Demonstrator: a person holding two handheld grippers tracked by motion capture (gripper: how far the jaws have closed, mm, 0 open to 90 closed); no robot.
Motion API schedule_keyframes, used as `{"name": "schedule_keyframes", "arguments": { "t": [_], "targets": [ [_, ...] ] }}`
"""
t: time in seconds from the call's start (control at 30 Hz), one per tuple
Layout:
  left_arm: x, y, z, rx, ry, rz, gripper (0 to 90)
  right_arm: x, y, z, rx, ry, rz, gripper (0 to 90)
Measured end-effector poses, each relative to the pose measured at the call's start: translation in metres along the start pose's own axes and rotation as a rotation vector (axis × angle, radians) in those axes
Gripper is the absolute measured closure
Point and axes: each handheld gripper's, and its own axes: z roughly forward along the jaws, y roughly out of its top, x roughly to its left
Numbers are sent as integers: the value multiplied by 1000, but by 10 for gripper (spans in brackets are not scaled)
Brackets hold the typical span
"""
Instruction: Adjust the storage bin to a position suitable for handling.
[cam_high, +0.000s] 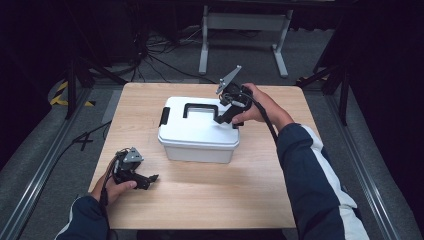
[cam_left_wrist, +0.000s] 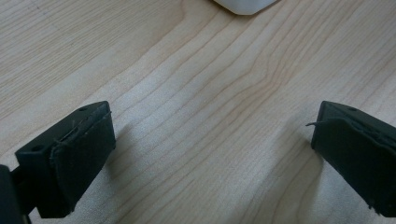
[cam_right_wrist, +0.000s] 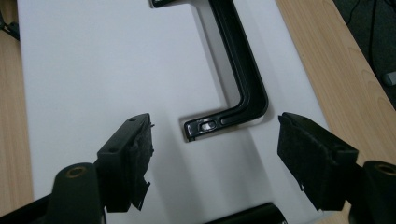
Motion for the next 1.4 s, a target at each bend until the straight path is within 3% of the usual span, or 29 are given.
{"name": "schedule_keyframes", "arguments": {
  "t": [0.2,0.43,0.57,0.73,0.97,1.0,1.13,1.27,1.4],
  "targets": [
    [-1,0,0,0,-2,-7,2,-7,5,11,39,8,-1,254],
    [-1,-1,0,-1,-3,-7,2,-11,9,14,42,52,15,263],
    [-1,-1,-1,0,-2,-9,2,-9,13,16,65,84,-8,252],
    [-1,-1,-1,2,-6,-7,2,-8,16,15,74,79,-24,259],
    [-1,-1,-1,6,-8,-8,3,-8,18,7,23,102,-32,387],
    [-1,-1,-1,7,-8,-8,2,-7,18,6,10,118,-37,376],
    [-1,-1,-1,7,-8,-6,2,-8,20,9,63,56,-33,325],
    [-1,-1,-1,1,-6,-8,2,-10,19,16,104,65,-13,269],
    [-1,-1,-1,2,-6,-8,2,-14,19,18,111,101,5,271]
  ]
}}
